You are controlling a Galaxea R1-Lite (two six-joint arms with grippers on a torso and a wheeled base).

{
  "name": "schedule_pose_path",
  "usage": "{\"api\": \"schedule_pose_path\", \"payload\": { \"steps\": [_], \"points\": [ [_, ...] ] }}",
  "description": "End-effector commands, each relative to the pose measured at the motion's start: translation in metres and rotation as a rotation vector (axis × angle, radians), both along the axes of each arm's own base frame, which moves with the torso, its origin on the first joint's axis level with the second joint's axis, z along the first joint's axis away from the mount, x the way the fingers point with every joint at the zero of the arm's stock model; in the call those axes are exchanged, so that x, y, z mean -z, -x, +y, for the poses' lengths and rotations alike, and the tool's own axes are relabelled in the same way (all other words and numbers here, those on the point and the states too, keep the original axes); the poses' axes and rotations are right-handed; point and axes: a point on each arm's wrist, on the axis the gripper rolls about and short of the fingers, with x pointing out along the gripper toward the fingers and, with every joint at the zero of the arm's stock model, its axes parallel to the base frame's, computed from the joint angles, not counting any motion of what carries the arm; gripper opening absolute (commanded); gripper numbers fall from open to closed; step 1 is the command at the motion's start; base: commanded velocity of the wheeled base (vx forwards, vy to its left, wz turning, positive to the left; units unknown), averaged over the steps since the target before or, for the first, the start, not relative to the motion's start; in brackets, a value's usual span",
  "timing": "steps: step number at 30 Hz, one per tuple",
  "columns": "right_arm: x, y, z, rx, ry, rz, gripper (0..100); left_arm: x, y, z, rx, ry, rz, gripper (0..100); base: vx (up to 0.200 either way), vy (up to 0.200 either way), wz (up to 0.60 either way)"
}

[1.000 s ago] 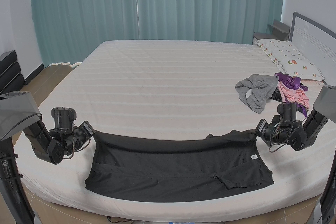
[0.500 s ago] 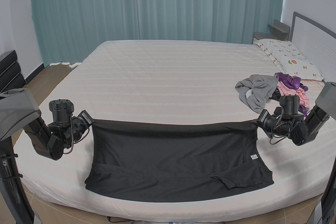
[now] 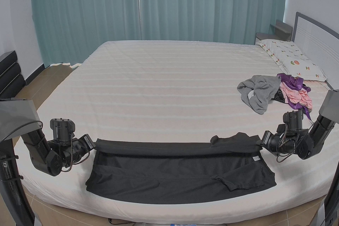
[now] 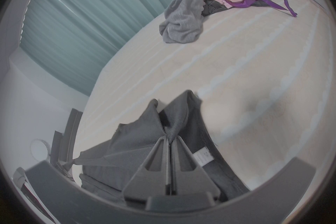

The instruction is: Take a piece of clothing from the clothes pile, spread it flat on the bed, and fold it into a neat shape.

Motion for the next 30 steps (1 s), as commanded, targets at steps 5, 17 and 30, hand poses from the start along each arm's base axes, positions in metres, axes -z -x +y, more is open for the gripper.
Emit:
{"api": "schedule_pose_path", "payload": {
  "steps": [5, 17, 30],
  "points": [
    [0.018, 0.016, 0.0, -0.046, 0.051, 0.078, 0, 0.016, 0.024, -0.002, 0.052, 0.01, 0.111, 0, 0.0, 0.0, 0.0],
    [0.025, 0.019, -0.002, -0.059, 0.07, 0.104, 0, 0.026, 0.034, -0.002, 0.106, -0.004, 0.166, 0, 0.0, 0.0, 0.0],
    [0.0, 0.02, -0.009, -0.07, 0.014, 0.02, 100, 0.017, 0.037, -0.001, 0.097, 0.005, 0.143, 100, 0.0, 0.0, 0.0]
  ]
}}
